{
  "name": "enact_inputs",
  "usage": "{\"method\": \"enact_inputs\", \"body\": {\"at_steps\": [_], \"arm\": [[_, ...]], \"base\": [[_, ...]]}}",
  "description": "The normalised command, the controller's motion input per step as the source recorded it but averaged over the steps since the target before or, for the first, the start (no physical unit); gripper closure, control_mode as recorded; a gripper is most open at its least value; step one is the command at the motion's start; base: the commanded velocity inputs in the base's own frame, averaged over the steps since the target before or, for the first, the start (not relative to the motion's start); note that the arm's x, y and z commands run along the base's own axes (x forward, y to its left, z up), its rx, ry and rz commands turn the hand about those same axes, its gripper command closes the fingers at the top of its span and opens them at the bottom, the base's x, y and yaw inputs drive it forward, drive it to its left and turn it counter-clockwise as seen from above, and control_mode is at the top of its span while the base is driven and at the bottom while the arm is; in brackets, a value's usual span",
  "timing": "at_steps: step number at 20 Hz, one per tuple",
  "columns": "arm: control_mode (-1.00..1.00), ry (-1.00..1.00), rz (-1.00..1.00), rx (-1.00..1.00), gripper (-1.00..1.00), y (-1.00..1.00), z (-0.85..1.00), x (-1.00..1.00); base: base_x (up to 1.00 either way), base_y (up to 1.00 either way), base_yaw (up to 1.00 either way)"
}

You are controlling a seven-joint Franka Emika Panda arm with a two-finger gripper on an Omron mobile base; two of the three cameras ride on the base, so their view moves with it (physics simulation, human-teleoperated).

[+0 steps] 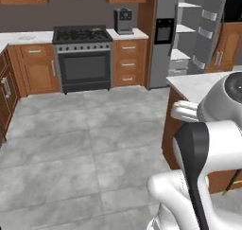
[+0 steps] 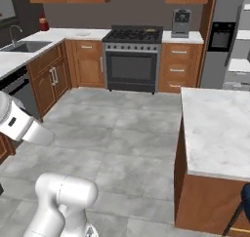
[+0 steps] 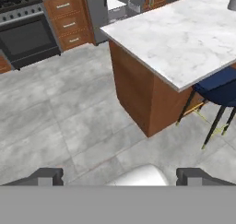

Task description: Place the cold items (onion and peach) from the fridge in one tupperware on the dining counter. Place the warm items (hot dog and kebab skewer) in the stove area in another tupperware.

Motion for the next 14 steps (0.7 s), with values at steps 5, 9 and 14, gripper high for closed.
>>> {"method": "enact_inputs", "body": {"at_steps": [5, 9, 14], "arm": [[1.0, 0.0, 0.0, 0.0, -1.0, 0.0, 0.0, 0.0], [1.0, 0.0, 0.0, 0.0, -1.0, 0.0, 0.0, 0.0], [1.0, 0.0, 0.0, 0.0, -1.0, 0.0, 0.0, 0.0]], "base": [[1.0, 0.98, -0.19], [1.0, 0.46, -0.01], [1.0, 0.05, 0.0]]}}
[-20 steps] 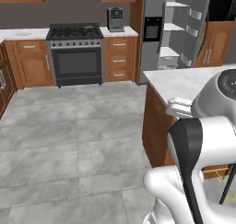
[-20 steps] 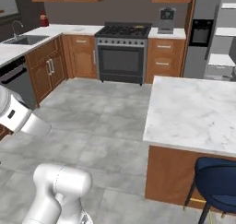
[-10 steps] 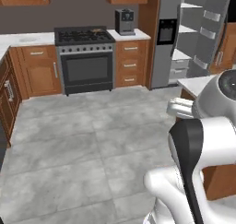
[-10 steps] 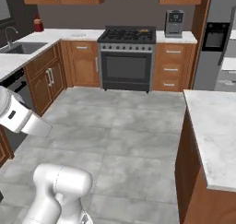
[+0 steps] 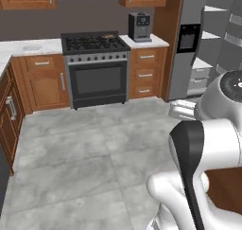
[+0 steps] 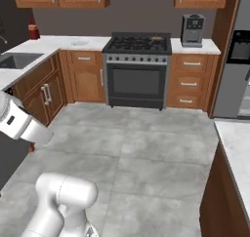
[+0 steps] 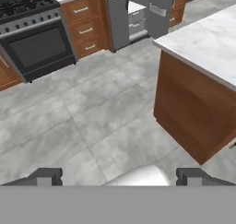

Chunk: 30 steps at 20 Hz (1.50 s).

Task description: Place the cold items (onion and peach) from the fridge in one tupperware on the dining counter. Place the warm items (hot dog and kebab skewer) in the stove area in another tupperware.

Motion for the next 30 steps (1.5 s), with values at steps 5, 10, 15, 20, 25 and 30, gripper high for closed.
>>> {"method": "enact_inputs", "body": {"at_steps": [5, 10, 15, 20, 25, 30], "arm": [[1.0, 0.0, 0.0, 0.0, -1.0, 0.0, 0.0, 0.0], [1.0, 0.0, 0.0, 0.0, -1.0, 0.0, 0.0, 0.0], [1.0, 0.0, 0.0, 0.0, -1.0, 0.0, 0.0, 0.0], [1.0, 0.0, 0.0, 0.0, -1.0, 0.0, 0.0, 0.0], [1.0, 0.0, 0.0, 0.0, -1.0, 0.0, 0.0, 0.0], [1.0, 0.0, 0.0, 0.0, -1.0, 0.0, 0.0, 0.0]], "base": [[1.0, 0.0, 0.0], [1.0, -0.03, 0.0], [1.0, -0.15, 0.02], [1.0, -0.24, 0.07], [1.0, -0.26, 0.06], [1.0, -0.34, 0.06]]}}
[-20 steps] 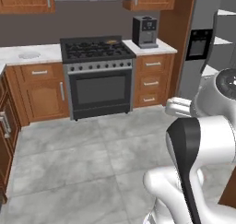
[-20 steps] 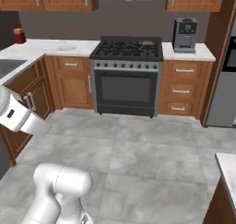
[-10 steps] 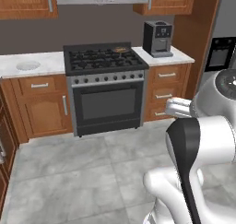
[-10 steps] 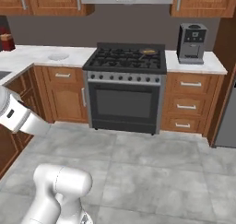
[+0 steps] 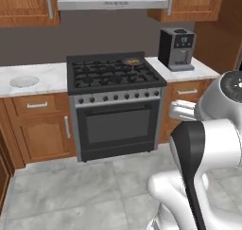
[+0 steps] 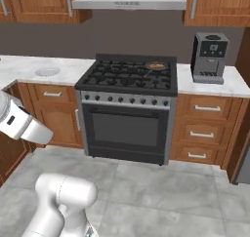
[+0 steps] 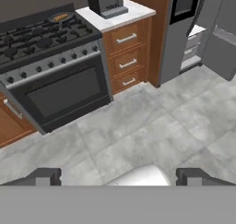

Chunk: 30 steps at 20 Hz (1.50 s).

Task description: Place the cold items (onion and peach) from the fridge in one tupperware on the dining counter. Place the warm items (hot dog and kebab skewer) in the stove area in another tupperware.

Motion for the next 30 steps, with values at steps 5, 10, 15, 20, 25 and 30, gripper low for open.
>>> {"method": "enact_inputs", "body": {"at_steps": [5, 10, 15, 20, 25, 30], "arm": [[1.0, 0.0, 0.0, 0.0, -1.0, 0.0, 0.0, 0.0], [1.0, 0.0, 0.0, 0.0, -1.0, 0.0, 0.0, 0.0], [1.0, 0.0, 0.0, 0.0, -1.0, 0.0, 0.0, 0.0], [1.0, 0.0, 0.0, 0.0, -1.0, 0.0, 0.0, 0.0], [1.0, 0.0, 0.0, 0.0, -1.0, 0.0, 0.0, 0.0], [1.0, 0.0, 0.0, 0.0, -1.0, 0.0, 0.0, 0.0]], "base": [[1.0, -0.44, 0.07], [1.0, -0.46, 0.06], [1.0, -0.48, 0.06], [0.89, -0.32, 0.0], [0.77, -0.18, 0.0], [0.41, -0.01, -0.06]]}}
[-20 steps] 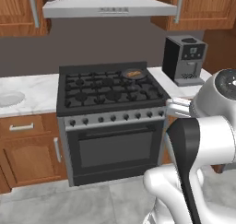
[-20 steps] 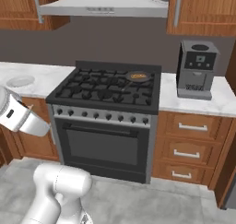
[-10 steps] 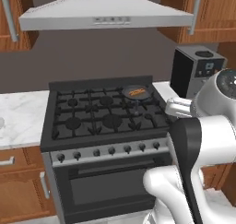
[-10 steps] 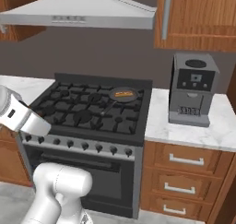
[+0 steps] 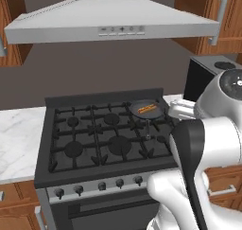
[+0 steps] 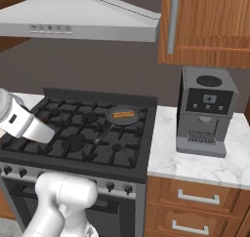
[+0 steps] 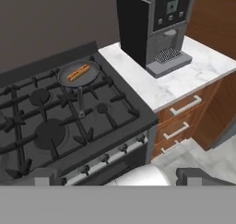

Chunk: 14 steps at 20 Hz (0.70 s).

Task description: Place the cold items (onion and peach) from the fridge in one tupperware on the dining counter. Place the warm items (hot dog and kebab skewer) in the stove area in another tupperware.

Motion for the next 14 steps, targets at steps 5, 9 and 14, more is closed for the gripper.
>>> {"method": "enact_inputs", "body": {"at_steps": [5, 9, 14], "arm": [[-1.0, 0.0, -0.05, 0.07, -1.0, 0.0, -0.26, 0.56], [-1.0, 0.0, 0.0, 0.19, -1.0, -0.02, -0.44, 0.84], [-1.0, 0.0, 0.0, 0.16, -1.0, -0.01, -0.54, 0.67]], "base": [[0.0, 0.0, 0.0], [0.0, 0.0, 0.0], [0.0, 0.0, 0.0]]}}
